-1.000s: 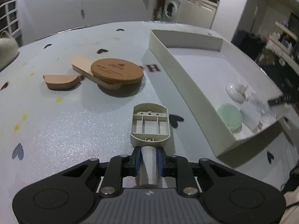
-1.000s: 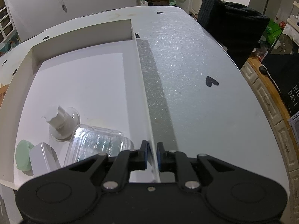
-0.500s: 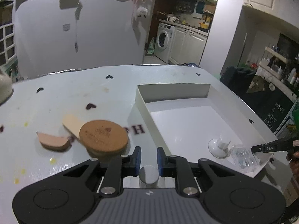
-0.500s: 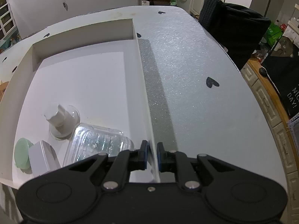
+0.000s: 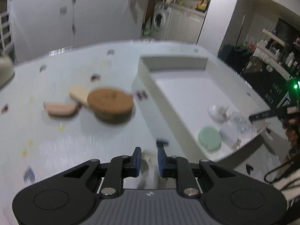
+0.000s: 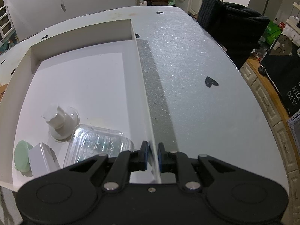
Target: Organize rigid objects
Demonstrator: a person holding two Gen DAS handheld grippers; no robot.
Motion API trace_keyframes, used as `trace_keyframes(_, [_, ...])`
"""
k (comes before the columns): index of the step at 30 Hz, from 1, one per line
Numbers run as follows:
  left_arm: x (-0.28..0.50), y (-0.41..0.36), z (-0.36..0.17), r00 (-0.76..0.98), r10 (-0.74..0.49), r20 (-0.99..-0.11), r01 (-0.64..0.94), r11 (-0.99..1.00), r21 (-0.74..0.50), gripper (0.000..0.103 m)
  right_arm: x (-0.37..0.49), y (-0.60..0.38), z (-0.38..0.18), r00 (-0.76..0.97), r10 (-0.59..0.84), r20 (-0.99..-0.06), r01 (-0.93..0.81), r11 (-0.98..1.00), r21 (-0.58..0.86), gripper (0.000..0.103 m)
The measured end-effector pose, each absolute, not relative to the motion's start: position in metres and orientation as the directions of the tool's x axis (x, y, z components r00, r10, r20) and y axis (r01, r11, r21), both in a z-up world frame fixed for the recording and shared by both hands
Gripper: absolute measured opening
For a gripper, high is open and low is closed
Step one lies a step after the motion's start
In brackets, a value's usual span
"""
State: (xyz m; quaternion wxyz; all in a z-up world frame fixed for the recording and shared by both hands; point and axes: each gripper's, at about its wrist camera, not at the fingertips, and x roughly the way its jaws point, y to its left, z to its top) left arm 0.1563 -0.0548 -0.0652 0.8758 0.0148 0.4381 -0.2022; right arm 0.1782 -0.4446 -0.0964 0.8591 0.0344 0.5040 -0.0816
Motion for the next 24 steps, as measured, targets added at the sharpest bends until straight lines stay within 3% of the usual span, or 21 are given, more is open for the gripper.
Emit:
trace_keyframes(7, [0.146, -0.052, -0.093, 0.470, -0.339, -0.815, 0.367, 0.915, -0.169, 0.023, 0.180, -0.442, -0.096, 0.473, -0.115, -0.873, 0.175, 0.984, -0.034, 0.013])
trace_keyframes(8, [0.146, -0.051, -0.093, 0.469, -0.345, -0.813, 0.369, 0.913, -0.174, 0.028, 0.180, -0.442, -0.096, 0.473, -0.115, -0.873, 0.175, 0.984, -0.035, 0.013])
trace_keyframes(10, [0.144, -0.051, -0.091, 0.475, -0.352, -0.807, 0.374, 0.910, -0.177, 0.054, 0.180, -0.442, -0.096, 0.473, -0.116, -0.873, 0.175, 0.984, -0.036, 0.013])
trace_keyframes(13, [0.141, -0.053, -0.085, 0.489, -0.360, -0.794, 0.395, 0.904, -0.166, 0.073, 0.180, -0.442, -0.096, 0.473, -0.116, -0.873, 0.175, 0.984, -0.035, 0.013])
trace_keyframes(15, [0.140, -0.056, -0.084, 0.490, -0.355, -0.796, 0.403, 0.902, -0.155, 0.079, 0.180, -0.442, -0.096, 0.474, -0.115, -0.873, 0.175, 0.984, -0.035, 0.013])
trace_keyframes(20, [0.144, -0.063, -0.095, 0.450, -0.322, -0.833, 0.396, 0.908, -0.137, 0.077, 0.179, -0.442, -0.095, 0.479, -0.113, -0.871, 0.177, 0.984, -0.031, 0.013])
trace_keyframes(24, [0.144, -0.065, -0.105, 0.426, -0.295, -0.855, 0.382, 0.916, -0.125, 0.063, 0.178, -0.443, -0.096, 0.483, -0.111, -0.869, 0.174, 0.984, -0.029, 0.013])
